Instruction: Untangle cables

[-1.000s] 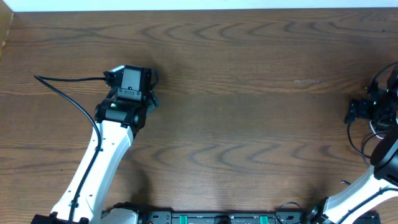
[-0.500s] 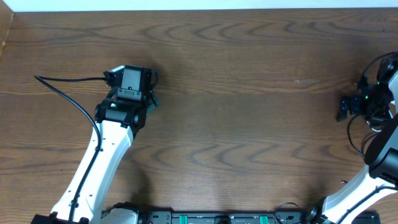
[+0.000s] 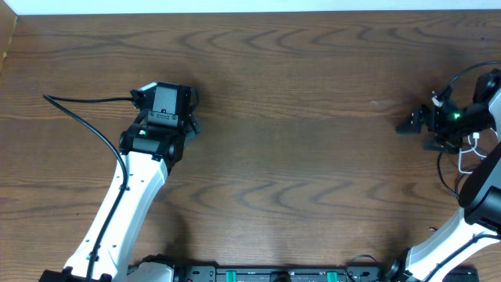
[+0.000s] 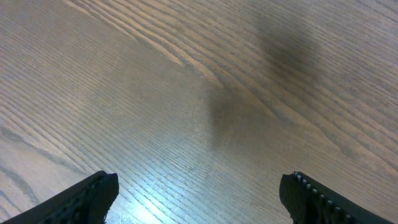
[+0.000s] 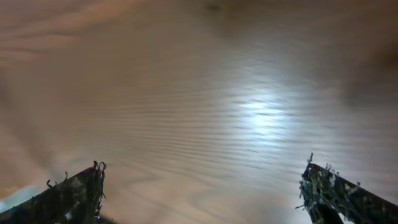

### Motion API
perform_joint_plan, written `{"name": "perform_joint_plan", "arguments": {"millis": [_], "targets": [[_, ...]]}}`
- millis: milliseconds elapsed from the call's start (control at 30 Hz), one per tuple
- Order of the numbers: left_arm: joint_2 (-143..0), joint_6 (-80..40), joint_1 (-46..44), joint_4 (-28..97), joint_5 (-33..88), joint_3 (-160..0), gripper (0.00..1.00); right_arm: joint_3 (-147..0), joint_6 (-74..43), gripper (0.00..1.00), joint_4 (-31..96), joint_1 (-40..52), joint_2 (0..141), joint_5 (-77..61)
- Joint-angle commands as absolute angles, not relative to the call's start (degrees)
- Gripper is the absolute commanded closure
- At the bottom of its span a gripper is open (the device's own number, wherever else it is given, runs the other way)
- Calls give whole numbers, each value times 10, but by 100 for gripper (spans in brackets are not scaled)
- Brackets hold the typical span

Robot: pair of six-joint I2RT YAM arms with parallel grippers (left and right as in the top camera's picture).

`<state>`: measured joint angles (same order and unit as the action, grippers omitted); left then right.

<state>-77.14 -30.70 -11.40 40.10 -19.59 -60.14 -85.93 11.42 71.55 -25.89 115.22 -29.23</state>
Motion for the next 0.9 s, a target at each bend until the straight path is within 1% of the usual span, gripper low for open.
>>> {"name": "perform_joint_plan", "arguments": {"millis": [0, 100, 200, 333, 433, 700, 867], "targets": [[-771, -314, -112, 403, -198, -595, 13, -870, 111, 1, 714, -254, 1135, -437], [-771, -314, -112, 403, -198, -595, 13, -870, 91, 1, 704, -255, 1135, -495], [-771, -314, -112, 403, -198, -596, 13, -870, 20, 1, 673, -255, 1135, -538], [-771, -314, -112, 403, -198, -595, 13, -870, -198, 1, 621, -255, 1135, -543], [-771, -314, -112, 403, -198, -595, 13, -870, -270, 1, 615, -255, 1135, -543], [-771, -314, -112, 403, -198, -595, 13, -870, -399, 1, 673, -247, 1135, -544], [-771, -314, -112, 403, -198, -595, 13, -869, -399, 1, 670, -246, 1135, -543]]}}
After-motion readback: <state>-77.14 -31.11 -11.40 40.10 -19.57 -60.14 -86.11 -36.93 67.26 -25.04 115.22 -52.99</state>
